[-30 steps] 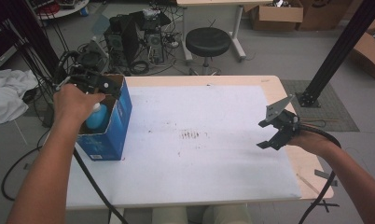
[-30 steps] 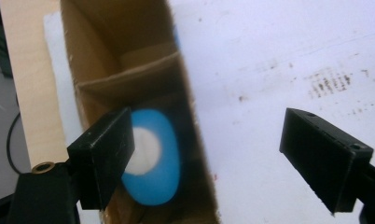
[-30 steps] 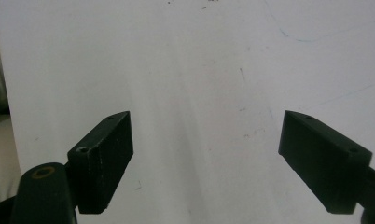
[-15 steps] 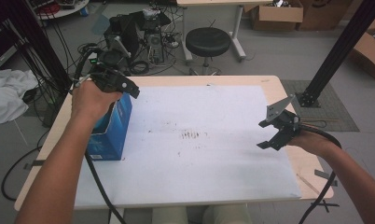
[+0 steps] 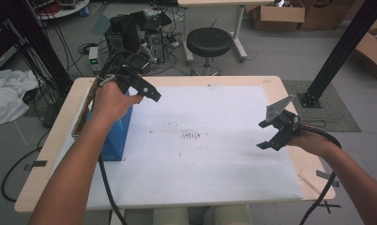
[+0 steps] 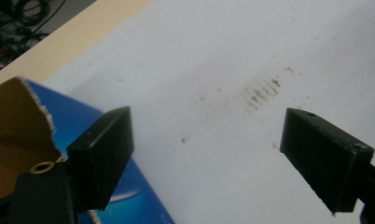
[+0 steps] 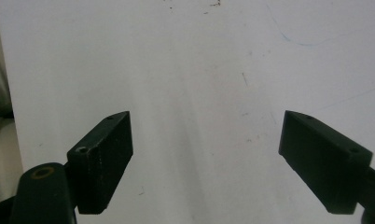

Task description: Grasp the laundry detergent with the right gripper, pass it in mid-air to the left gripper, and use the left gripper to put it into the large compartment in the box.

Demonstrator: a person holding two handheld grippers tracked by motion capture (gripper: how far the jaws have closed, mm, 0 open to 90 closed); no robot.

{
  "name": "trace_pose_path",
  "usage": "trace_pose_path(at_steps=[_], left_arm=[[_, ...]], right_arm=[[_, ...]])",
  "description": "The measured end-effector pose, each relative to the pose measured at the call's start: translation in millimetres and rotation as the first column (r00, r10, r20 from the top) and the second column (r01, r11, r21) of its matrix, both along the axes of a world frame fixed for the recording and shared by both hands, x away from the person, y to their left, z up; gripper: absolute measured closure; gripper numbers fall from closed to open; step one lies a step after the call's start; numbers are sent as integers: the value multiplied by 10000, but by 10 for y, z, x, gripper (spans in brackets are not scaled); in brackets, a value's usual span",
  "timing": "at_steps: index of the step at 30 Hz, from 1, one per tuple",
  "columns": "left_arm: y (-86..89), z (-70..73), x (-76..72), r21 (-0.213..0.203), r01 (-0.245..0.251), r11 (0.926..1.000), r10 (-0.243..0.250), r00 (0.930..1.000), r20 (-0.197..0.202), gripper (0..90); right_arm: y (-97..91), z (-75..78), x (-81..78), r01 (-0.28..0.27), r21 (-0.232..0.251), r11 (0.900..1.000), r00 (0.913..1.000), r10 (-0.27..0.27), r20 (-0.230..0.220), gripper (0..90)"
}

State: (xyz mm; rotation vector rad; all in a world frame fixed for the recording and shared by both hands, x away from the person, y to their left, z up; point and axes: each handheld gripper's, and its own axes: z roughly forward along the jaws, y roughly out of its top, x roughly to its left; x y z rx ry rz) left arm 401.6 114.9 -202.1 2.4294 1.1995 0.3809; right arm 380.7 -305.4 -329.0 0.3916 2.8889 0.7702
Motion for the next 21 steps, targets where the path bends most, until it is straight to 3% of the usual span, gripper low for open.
trace_pose_path(at_steps=[6,10,18,21], left_arm=[[-185,-85,65,190,987,9949,-983,9949,-239,182],[-266,-132,130,269,1362,9903,-1355,9904,-261,184],[-451,-239,241,481,2170,9750,-2134,9745,-698,184],[-535,-278,284,629,2525,9656,-2466,9651,-877,183]], right_arm=[[14,29,21,-14,-3,10000,10000,14,-27,175],[29,48,33,25,-79,10000,10000,-25,-80,175],[26,85,28,77,-189,9998,9999,-79,-105,175],[8,92,16,114,-205,9997,9999,-117,-113,175]])
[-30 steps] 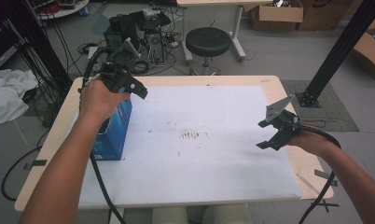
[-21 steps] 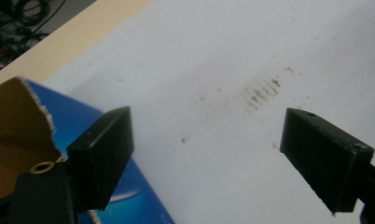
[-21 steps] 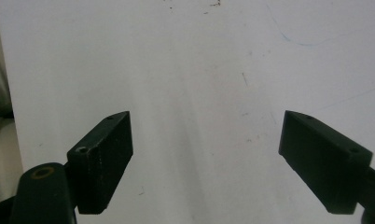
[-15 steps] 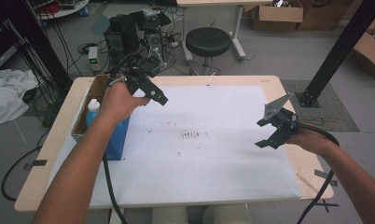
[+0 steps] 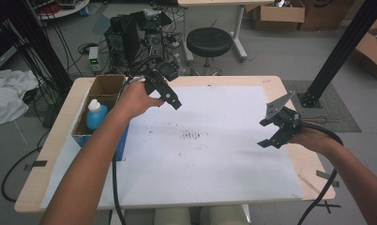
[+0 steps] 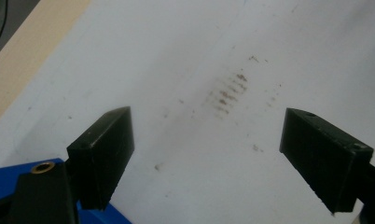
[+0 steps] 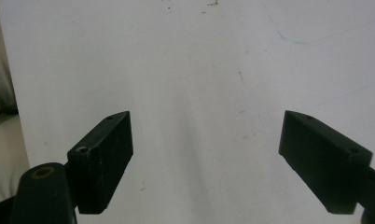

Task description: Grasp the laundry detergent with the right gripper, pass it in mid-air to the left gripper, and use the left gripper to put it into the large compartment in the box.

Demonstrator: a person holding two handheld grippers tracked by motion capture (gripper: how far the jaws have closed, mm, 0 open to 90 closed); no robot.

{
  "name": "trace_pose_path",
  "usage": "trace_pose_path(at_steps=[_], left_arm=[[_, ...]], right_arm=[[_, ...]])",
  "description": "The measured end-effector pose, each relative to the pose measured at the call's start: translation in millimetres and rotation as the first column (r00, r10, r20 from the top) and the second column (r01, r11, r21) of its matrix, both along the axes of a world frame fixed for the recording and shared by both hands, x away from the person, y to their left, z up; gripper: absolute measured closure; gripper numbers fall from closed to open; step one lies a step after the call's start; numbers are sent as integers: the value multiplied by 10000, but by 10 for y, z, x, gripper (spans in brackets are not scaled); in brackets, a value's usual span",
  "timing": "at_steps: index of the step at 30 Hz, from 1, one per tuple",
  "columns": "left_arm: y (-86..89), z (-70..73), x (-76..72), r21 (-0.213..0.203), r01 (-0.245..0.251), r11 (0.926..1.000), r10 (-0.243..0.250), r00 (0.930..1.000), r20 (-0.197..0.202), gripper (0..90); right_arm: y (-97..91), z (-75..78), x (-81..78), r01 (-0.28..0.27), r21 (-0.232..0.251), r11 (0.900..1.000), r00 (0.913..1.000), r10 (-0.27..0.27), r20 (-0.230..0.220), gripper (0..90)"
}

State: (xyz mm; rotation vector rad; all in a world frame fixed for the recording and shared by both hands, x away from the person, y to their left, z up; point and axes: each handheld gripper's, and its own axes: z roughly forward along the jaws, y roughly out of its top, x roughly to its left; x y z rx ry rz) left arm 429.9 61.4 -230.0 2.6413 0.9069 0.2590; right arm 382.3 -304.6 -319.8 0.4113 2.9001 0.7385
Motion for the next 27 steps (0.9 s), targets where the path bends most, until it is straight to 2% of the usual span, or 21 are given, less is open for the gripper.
trace_pose_path(at_steps=[6,10,17,27], left_arm=[[-178,-81,47,238,644,9976,-638,9976,-268,184],[-274,-133,80,407,1175,9922,-1161,9926,-357,186],[-349,-216,120,604,1401,9883,-1372,9893,-504,191],[-371,-244,118,611,1608,9851,-1578,9862,-510,191]], right_arm=[[-41,-8,7,89,5,10000,10000,-89,-5,175],[-46,1,22,75,61,10000,10000,-75,21,175],[-41,-1,40,87,6,10000,10000,-87,-20,176],[-39,-4,43,80,-12,10000,10000,-81,-48,176]])
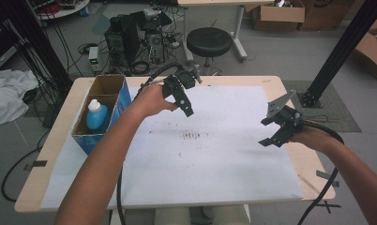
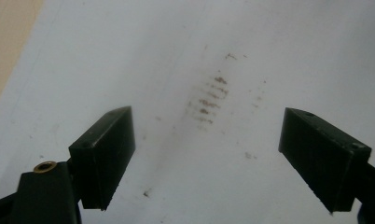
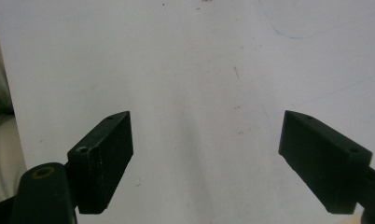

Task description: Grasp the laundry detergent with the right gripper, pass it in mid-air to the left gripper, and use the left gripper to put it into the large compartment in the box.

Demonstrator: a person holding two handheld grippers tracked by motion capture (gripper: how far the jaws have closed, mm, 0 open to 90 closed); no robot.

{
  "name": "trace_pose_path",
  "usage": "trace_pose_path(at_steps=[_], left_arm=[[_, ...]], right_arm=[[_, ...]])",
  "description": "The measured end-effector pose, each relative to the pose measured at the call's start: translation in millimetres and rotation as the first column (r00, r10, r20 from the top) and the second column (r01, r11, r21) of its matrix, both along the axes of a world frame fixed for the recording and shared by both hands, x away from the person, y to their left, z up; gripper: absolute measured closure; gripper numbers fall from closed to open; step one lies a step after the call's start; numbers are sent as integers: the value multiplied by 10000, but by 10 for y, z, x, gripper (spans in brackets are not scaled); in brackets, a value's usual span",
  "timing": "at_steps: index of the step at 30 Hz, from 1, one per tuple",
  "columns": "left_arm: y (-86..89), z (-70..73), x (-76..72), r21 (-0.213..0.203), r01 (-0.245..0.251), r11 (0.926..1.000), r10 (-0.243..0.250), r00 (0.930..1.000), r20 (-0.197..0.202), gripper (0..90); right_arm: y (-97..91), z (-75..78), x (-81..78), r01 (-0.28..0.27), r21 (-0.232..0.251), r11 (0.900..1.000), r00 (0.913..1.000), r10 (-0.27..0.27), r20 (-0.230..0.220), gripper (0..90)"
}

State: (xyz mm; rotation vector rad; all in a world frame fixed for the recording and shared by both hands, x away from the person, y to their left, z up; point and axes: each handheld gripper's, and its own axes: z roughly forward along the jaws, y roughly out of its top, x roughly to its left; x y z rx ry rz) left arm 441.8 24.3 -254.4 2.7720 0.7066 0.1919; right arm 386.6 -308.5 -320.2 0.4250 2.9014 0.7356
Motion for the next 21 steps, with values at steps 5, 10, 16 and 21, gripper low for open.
trace_pose_path(at_steps=[5,10,16,21], left_arm=[[9,-4,2,-71,-71,9999,71,10000,-13,191],[21,-12,9,-83,-98,9999,98,10000,-15,191],[29,-10,6,-108,-92,9999,93,10000,19,192],[47,1,4,-209,-125,9997,126,9999,36,192]], right_arm=[[14,-5,1,5,-11,10000,10000,-5,-26,176],[29,-6,9,-24,-34,10000,10000,24,-37,176],[36,-19,7,-35,-39,10000,10000,35,-61,176],[34,-18,10,-8,-25,10000,10000,8,-63,176]])
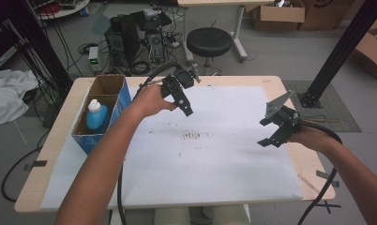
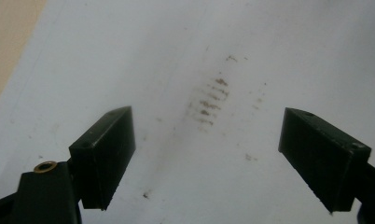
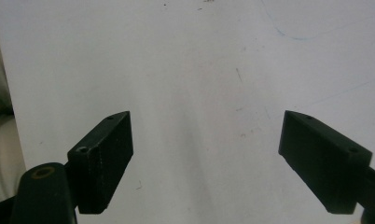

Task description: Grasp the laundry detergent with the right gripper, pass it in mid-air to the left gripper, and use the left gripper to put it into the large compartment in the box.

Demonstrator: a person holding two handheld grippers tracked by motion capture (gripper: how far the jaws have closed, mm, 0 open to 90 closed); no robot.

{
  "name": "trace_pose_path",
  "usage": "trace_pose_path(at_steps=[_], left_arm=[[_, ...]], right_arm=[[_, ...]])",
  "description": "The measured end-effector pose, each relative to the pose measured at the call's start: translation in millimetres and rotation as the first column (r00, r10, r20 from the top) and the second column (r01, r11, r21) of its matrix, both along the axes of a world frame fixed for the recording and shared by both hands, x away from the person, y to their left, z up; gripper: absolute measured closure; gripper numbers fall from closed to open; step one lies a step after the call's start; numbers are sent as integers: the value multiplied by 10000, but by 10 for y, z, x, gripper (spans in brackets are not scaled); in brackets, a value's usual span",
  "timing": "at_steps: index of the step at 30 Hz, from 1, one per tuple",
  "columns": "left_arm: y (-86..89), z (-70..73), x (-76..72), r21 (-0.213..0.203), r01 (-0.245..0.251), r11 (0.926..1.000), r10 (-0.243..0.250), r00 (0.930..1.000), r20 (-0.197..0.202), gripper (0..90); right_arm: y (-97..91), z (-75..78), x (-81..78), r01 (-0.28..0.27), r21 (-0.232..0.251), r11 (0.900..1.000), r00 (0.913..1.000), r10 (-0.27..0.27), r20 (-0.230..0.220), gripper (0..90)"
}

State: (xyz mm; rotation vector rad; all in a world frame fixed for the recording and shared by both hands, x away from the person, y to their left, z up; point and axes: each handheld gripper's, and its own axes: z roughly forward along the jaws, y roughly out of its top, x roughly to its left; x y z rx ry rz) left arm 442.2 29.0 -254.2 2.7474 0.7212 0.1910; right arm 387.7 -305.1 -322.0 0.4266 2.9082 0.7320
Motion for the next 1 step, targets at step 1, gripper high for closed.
trace_pose_path(at_steps=[1], left_arm=[[2,0,-1,-6,-21,10000,21,10000,2,192]], right_arm=[[1,-1,1,-18,10,10000,10000,18,11,176]])
